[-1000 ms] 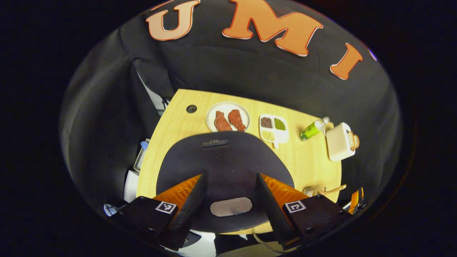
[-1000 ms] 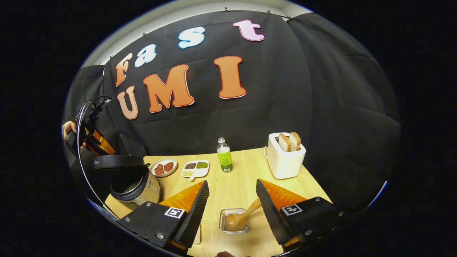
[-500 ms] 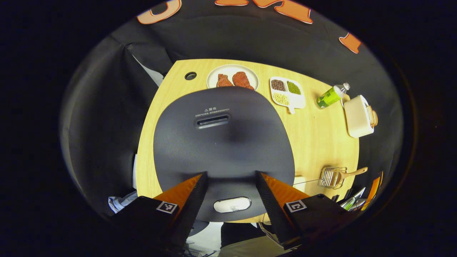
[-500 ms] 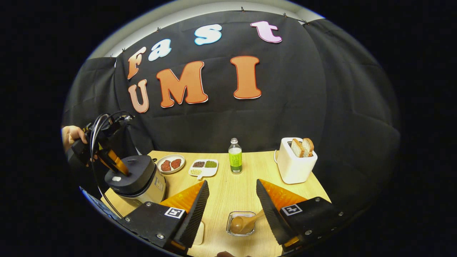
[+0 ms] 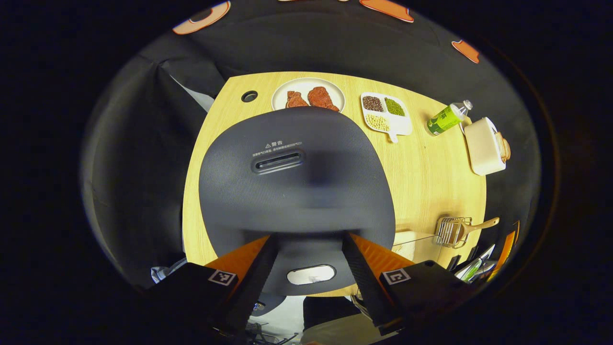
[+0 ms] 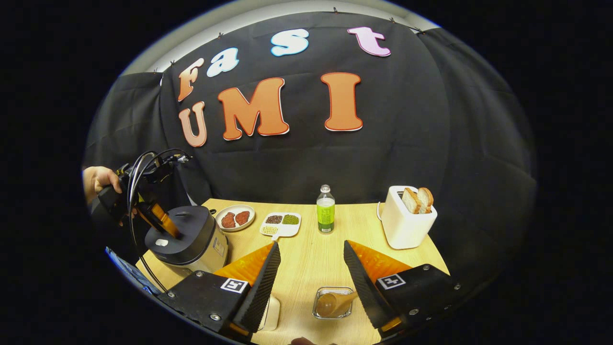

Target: Close the left gripper, press the button to open the rice cooker; take a wooden spoon from the chopstick holder with the right hand, scoop a spoonful of rice and pour it into the rice cooker, then put the wooden spoon back into the chopstick holder.

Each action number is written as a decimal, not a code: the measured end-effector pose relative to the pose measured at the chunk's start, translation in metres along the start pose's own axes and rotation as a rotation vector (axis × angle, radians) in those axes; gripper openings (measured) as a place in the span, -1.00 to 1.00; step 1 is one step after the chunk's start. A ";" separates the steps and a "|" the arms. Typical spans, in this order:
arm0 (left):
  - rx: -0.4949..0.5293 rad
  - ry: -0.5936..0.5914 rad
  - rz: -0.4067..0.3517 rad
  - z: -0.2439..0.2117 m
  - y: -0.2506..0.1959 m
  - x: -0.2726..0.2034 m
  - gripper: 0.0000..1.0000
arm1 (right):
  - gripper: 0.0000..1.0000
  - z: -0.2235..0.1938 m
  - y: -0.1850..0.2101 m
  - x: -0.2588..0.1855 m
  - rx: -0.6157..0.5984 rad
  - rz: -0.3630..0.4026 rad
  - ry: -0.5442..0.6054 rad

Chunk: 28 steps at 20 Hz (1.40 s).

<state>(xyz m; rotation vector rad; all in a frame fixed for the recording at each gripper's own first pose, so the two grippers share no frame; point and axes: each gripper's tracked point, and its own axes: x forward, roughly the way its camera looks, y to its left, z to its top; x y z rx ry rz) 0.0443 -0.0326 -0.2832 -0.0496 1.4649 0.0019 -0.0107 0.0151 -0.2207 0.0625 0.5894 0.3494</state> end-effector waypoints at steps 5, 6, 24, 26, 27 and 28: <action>-0.044 -0.154 -0.004 -0.007 0.000 -0.009 0.99 | 0.66 0.024 0.013 -0.003 -0.031 0.013 -0.057; -0.055 -0.199 -0.022 -0.004 -0.005 -0.014 0.99 | 0.66 0.031 0.017 -0.003 -0.029 0.018 -0.073; 0.110 -1.311 0.079 -0.001 -0.054 -0.246 0.86 | 0.71 0.145 0.091 -0.055 -0.092 0.071 -0.436; 0.107 -1.353 0.081 -0.006 -0.052 -0.258 1.00 | 0.71 0.150 0.101 -0.061 -0.101 0.086 -0.453; 0.106 -1.375 0.085 -0.010 -0.049 -0.265 1.00 | 0.71 0.151 0.105 -0.063 -0.101 0.093 -0.457; 0.107 -1.396 0.089 -0.012 -0.048 -0.271 1.00 | 0.71 0.152 0.110 -0.065 -0.101 0.102 -0.463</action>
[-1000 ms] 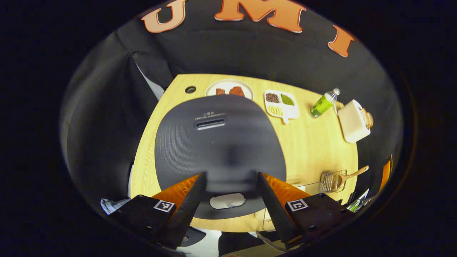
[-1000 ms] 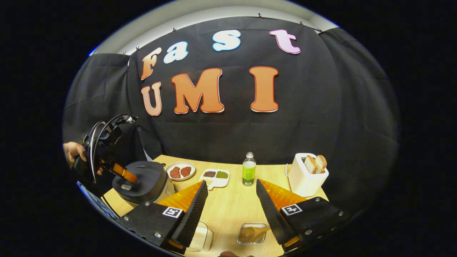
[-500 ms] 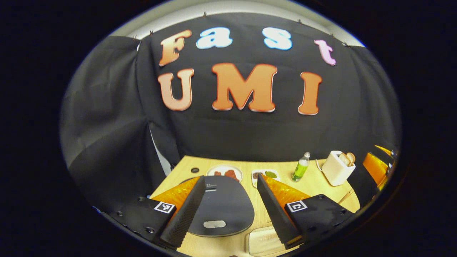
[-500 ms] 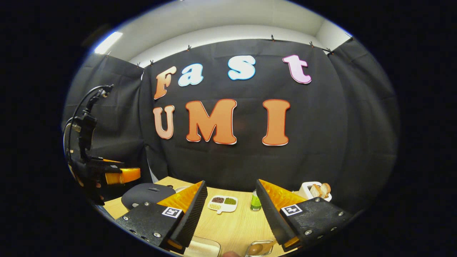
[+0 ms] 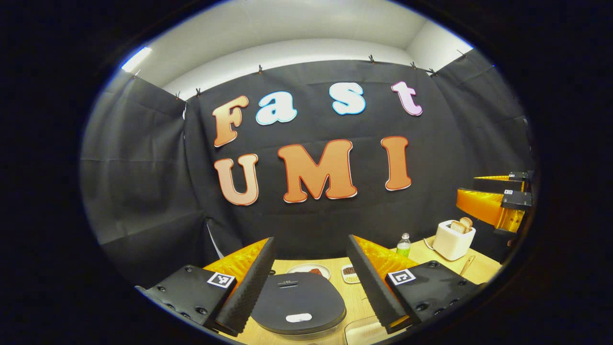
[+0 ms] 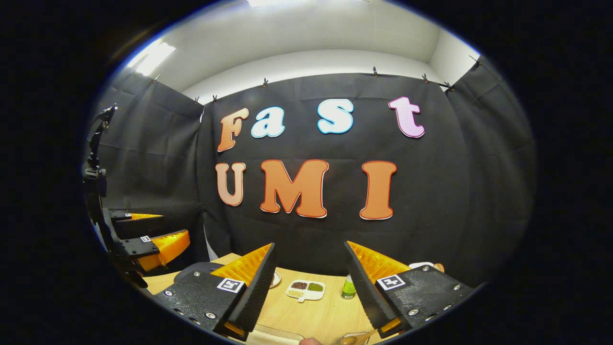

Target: Close the left gripper, press the button to open the rice cooker; take a wooden spoon from the chopstick holder with the right hand, scoop a spoonful of rice and pour it into the rice cooker, then put the wooden spoon back into the chopstick holder.

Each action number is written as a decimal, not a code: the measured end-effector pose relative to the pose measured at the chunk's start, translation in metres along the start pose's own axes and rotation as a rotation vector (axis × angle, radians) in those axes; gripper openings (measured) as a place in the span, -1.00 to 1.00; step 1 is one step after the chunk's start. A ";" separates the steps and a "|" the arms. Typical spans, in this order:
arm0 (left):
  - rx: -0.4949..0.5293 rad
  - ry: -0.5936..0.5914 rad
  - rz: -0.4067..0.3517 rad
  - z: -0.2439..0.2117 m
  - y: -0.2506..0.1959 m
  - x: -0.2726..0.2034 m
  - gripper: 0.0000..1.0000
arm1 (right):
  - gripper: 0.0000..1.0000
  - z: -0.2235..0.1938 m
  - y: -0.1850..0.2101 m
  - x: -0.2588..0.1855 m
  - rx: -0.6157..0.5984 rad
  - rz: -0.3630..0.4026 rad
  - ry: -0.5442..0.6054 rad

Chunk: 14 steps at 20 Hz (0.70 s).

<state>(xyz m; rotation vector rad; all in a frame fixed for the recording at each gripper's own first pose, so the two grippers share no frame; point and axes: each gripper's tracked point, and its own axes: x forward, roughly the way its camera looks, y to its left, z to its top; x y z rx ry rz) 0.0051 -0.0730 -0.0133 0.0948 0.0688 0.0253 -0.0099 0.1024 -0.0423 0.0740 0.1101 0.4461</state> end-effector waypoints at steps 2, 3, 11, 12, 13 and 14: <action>0.002 -0.016 0.005 0.000 0.002 -0.009 1.00 | 0.71 0.005 0.005 -0.002 0.003 0.010 -0.012; -0.005 -0.023 0.005 0.000 0.004 -0.012 1.00 | 0.71 0.007 0.006 -0.002 0.005 0.007 -0.020; -0.026 -0.062 0.034 0.004 0.021 -0.028 0.92 | 0.72 0.011 0.022 -0.006 0.006 0.036 -0.038; -0.027 -0.069 0.046 0.005 0.027 -0.027 0.91 | 0.71 0.012 0.023 -0.007 0.006 0.034 -0.038; -0.031 -0.066 0.047 0.003 0.027 -0.028 0.89 | 0.71 0.011 0.022 -0.006 0.005 0.035 -0.039; -0.035 -0.067 0.050 0.003 0.028 -0.029 0.87 | 0.71 0.011 0.024 -0.006 0.003 0.035 -0.040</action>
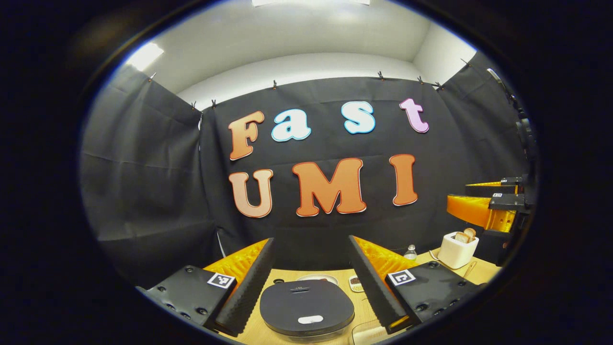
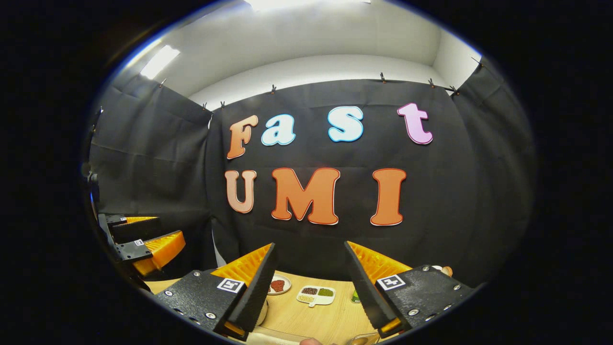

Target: Close the left gripper, press the button to open the rice cooker; take a wooden spoon from the chopstick holder with the right hand, scoop a spoonful of rice and pour it into the rice cooker, then put the wooden spoon back into the chopstick holder.

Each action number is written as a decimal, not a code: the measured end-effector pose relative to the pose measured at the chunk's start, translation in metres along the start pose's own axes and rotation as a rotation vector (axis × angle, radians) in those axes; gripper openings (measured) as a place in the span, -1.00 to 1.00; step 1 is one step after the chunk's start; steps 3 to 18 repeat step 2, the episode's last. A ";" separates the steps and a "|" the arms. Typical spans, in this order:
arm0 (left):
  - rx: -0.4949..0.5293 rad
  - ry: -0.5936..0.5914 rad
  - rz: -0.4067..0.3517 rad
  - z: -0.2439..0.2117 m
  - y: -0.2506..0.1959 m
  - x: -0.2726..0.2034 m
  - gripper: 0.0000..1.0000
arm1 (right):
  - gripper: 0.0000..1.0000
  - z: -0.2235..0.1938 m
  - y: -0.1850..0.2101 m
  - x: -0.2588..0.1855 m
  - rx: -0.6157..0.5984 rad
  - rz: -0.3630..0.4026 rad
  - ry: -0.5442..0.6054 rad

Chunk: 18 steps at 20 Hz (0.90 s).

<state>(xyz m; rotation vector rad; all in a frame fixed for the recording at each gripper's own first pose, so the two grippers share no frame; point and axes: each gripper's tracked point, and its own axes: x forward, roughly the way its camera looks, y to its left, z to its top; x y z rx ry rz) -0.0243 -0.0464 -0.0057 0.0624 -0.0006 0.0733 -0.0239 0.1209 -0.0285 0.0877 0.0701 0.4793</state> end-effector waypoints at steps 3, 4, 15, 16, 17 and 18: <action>-0.010 -0.004 -0.002 0.004 0.002 0.000 0.86 | 0.71 0.001 0.001 -0.001 -0.015 -0.002 -0.006; -0.010 -0.004 -0.002 0.004 0.002 0.000 0.86 | 0.71 0.001 0.001 -0.001 -0.015 -0.002 -0.006; -0.010 -0.004 -0.002 0.004 0.002 0.000 0.86 | 0.71 0.001 0.001 -0.001 -0.015 -0.002 -0.006; -0.010 -0.004 -0.002 0.004 0.002 0.000 0.86 | 0.71 0.001 0.001 -0.001 -0.015 -0.002 -0.006; -0.010 -0.004 -0.002 0.004 0.002 0.000 0.86 | 0.71 0.001 0.001 -0.001 -0.015 -0.002 -0.006; -0.010 -0.004 -0.002 0.004 0.002 0.000 0.86 | 0.71 0.001 0.001 -0.001 -0.015 -0.002 -0.006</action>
